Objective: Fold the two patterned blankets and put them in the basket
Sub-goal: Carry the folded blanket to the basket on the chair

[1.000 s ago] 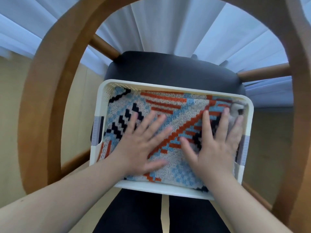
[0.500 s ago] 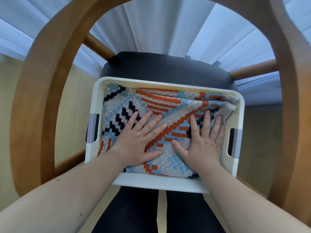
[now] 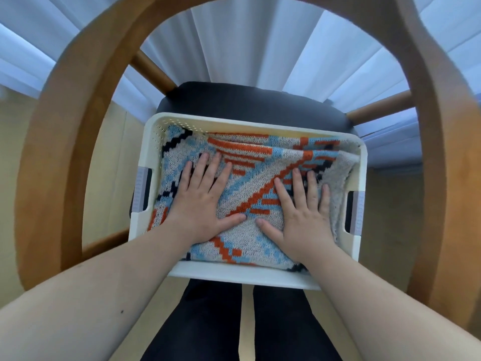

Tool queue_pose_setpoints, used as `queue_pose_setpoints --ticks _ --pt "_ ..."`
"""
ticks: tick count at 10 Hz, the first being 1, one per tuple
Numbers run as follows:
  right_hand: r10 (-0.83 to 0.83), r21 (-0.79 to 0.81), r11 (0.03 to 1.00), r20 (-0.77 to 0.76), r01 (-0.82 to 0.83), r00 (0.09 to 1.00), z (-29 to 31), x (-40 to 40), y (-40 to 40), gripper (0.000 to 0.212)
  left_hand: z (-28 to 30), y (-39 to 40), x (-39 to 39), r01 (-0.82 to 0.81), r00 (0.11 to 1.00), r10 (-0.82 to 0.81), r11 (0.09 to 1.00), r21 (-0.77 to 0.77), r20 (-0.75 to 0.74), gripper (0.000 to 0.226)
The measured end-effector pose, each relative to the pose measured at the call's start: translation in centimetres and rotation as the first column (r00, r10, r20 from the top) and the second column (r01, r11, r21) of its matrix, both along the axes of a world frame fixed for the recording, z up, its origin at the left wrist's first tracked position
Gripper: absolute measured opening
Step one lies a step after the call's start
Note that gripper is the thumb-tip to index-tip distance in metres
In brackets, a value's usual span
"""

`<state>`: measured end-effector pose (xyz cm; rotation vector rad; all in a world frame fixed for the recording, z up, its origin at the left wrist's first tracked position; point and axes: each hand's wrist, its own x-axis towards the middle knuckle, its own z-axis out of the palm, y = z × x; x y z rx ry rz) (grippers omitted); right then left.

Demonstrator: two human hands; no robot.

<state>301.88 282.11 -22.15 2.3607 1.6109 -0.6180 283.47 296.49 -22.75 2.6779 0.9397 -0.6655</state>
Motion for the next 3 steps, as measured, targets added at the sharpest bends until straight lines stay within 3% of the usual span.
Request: queue_pose_setpoints --ticks 1,2,3 --pt "-0.026 -0.102 0.995 -0.114 0.015 0.993 3.6 -0.1 0.6 0.09 3.4 0.6 0.7 -0.092 0.996 0.092 0.993 -0.075 -0.005 0.102" --pt "-0.133 0.105 0.974 -0.446 0.199 0.885 12.9 -0.2 0.8 0.066 12.8 -0.8 0.2 -0.283 0.912 0.346 0.919 -0.274 0.219 0.071" --pt "-0.043 0.362 0.709 -0.835 0.605 0.549 27.2 1.1 0.2 0.031 26.7 2.0 1.2 -0.415 0.586 0.671 0.73 -0.542 0.455 0.022"
